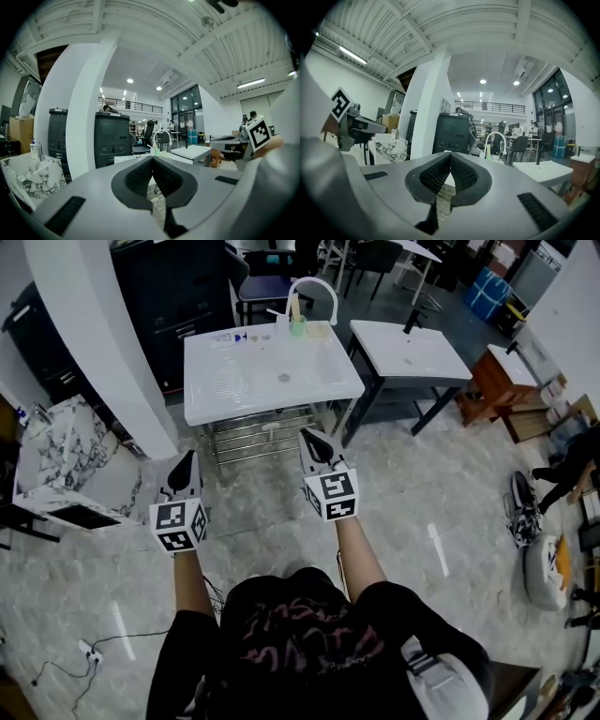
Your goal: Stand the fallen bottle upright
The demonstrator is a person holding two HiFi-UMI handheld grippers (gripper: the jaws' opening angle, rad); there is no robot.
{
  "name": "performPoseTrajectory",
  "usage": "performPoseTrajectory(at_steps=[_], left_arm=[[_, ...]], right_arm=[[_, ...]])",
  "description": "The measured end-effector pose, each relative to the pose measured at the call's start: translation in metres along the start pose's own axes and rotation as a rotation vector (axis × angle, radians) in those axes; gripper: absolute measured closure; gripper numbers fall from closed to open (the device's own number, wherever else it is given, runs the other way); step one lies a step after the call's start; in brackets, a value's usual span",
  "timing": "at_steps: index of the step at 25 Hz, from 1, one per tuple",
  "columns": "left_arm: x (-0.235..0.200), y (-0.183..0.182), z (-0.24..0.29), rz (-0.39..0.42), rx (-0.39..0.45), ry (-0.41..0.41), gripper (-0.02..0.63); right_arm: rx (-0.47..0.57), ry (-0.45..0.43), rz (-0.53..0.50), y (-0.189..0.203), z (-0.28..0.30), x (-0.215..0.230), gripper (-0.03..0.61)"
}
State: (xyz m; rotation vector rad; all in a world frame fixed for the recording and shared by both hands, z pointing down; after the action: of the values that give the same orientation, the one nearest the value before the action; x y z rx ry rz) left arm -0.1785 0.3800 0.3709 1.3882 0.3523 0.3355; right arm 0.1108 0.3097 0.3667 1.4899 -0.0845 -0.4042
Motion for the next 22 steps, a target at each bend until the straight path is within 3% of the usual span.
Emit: performPoseTrajectory(at_steps=[13,22], left_arm=[[-0.038,0.012,0.017,0.006,-0.014,0.041,0.597],[-0.085,0.017,0.091,0.002,-0.064,0.032,0.597]], right_arm=[[-0.011,0.032,-0.014,0.009,0.032,-0.018,0.565],[-0.025,0.036,0.003,0.025,0.124,0.004,0.565]])
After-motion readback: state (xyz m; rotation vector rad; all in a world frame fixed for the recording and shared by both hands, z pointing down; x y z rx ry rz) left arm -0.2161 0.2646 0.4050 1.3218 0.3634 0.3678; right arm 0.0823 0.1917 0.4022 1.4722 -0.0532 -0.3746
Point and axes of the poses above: the fingertips, and each gripper's own axes: z forward along the fingers, x to its right, y out of its underside, the point moved 9 cm from there along -z, backward along the fingers, and after that the axes turned 15 degrees about y, right-handed, at the moved point
